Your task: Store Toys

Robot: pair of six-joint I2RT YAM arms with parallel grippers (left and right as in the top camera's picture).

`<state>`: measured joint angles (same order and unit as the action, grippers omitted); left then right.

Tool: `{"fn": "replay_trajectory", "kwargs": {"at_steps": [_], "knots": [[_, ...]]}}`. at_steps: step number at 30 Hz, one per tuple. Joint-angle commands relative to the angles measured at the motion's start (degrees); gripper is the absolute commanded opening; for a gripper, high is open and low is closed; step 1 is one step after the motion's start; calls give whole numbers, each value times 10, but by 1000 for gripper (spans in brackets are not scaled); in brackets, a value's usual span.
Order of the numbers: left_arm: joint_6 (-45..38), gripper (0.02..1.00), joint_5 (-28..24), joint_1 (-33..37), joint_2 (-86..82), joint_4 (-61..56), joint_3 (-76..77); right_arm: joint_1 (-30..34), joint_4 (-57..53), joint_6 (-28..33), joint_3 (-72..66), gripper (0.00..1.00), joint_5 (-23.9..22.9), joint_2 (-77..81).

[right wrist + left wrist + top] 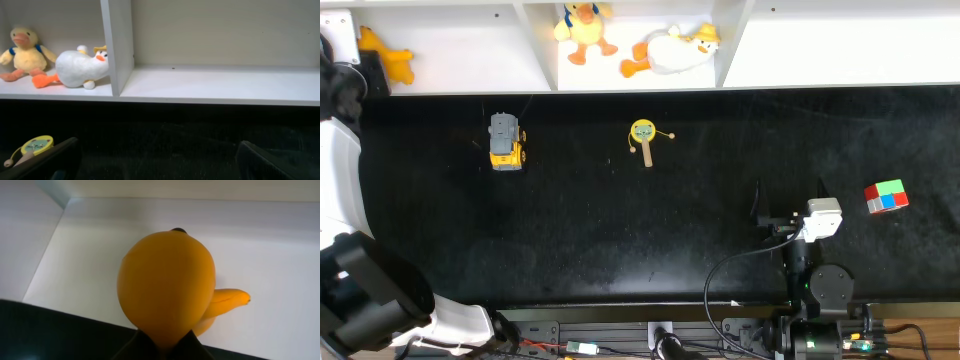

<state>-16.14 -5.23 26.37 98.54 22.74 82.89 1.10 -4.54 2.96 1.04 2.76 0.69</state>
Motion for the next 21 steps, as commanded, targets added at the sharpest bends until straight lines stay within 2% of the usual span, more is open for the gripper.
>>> {"fn": "replay_trajectory", "kwargs": {"at_steps": [1,21], "knots": [[14,36,50,0,3,-3,18,2,3,-4,-8,996,2,-4],[17,38,60,-27,9,-55,18,2,3,-4,-8,993,2,-4]]}}
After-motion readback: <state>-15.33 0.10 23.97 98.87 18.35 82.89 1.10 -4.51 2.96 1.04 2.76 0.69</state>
